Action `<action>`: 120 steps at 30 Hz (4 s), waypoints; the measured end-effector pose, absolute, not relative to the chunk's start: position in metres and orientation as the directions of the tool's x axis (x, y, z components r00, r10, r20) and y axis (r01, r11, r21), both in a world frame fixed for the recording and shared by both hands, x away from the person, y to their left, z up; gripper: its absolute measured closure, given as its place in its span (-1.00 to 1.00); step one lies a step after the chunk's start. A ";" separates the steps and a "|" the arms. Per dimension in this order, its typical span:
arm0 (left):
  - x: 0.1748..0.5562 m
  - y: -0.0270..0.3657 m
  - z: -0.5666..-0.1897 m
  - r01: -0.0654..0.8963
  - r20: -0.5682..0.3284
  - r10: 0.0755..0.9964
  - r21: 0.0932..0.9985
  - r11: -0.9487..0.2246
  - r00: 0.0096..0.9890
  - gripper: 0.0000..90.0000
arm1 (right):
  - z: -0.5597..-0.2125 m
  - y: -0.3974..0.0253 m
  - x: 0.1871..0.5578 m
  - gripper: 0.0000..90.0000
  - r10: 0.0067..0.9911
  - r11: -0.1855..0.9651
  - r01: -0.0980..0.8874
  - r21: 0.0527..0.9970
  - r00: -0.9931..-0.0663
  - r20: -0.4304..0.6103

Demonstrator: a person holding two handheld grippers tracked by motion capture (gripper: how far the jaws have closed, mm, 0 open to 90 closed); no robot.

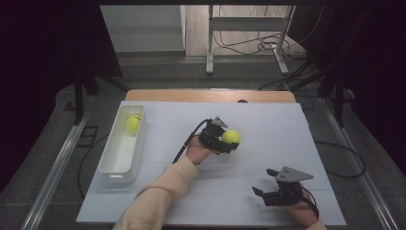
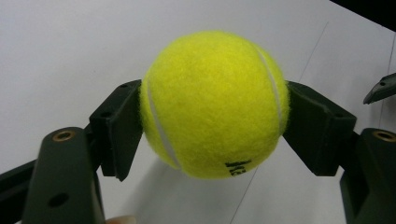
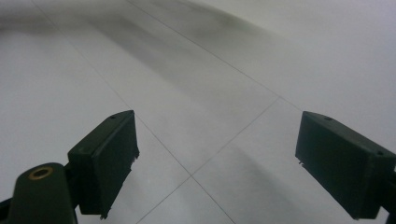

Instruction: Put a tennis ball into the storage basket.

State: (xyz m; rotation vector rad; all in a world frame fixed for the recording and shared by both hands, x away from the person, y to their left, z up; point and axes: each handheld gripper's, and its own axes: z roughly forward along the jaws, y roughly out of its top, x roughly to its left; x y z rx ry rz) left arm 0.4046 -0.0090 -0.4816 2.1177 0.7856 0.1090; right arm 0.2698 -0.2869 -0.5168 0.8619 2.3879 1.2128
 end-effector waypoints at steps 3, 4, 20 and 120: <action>0.403 -0.007 -0.480 0.489 -0.188 0.566 0.751 -0.444 0.803 -0.42 | -0.517 -0.287 0.270 -0.70 0.645 0.455 0.368 0.811 -0.764 -0.015; 0.402 -0.007 -0.479 0.491 -0.193 0.568 0.755 -0.435 0.800 -0.42 | -0.517 -0.287 0.270 -0.70 0.645 0.455 0.368 0.811 -0.764 -0.015; 0.388 0.003 -0.469 0.463 -0.165 0.561 0.768 -0.442 0.811 -0.42 | -0.517 -0.287 0.270 -0.70 0.646 0.456 0.366 0.811 -0.763 -0.019; 0.350 0.072 -0.464 0.477 -0.185 0.611 0.803 -0.358 0.770 -0.42 | -0.517 -0.286 0.269 -0.71 0.650 0.456 0.357 0.815 -0.760 -0.031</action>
